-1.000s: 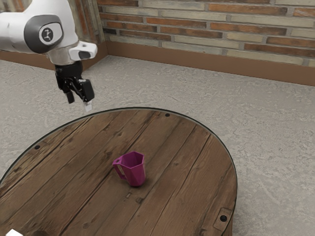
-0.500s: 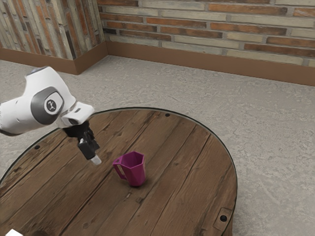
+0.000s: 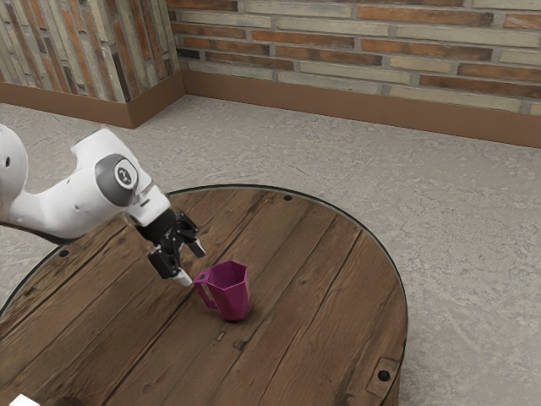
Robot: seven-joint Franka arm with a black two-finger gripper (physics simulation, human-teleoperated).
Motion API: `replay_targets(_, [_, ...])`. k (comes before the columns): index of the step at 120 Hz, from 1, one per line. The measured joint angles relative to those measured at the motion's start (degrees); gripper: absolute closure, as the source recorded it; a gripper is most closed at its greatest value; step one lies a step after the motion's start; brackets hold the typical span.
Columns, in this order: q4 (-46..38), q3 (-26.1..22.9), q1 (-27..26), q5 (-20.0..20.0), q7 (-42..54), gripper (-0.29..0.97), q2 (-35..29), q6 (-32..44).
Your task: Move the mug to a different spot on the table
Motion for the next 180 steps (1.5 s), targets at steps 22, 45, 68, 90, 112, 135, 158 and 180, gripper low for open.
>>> replay_targets(22, [-0.7,0.0,0.1,-7.4,8.0,0.00,3.0,1.2])
replay_targets(45, [-0.3,-0.1,0.3,-11.0,14.1,0.00,5.7,2.2])
replay_targets(68, [-0.3,-0.7,0.6,-16.4,18.5,0.00,8.6,2.8])
replay_targets(90, [-2.1,-1.7,0.6,-22.8,21.6,0.00,9.0,3.7])
replay_targets(112, [-3.2,-1.8,1.0,-25.5,23.9,0.04,9.3,4.9])
replay_targets(135, [-3.4,-1.8,1.1,-26.1,25.6,0.25,9.6,6.1])
replay_targets(158, [-3.1,-2.0,1.0,-26.2,26.9,0.42,9.9,7.0])
replay_targets(180, [-3.0,-2.2,1.0,-26.3,27.8,0.53,10.0,7.7])
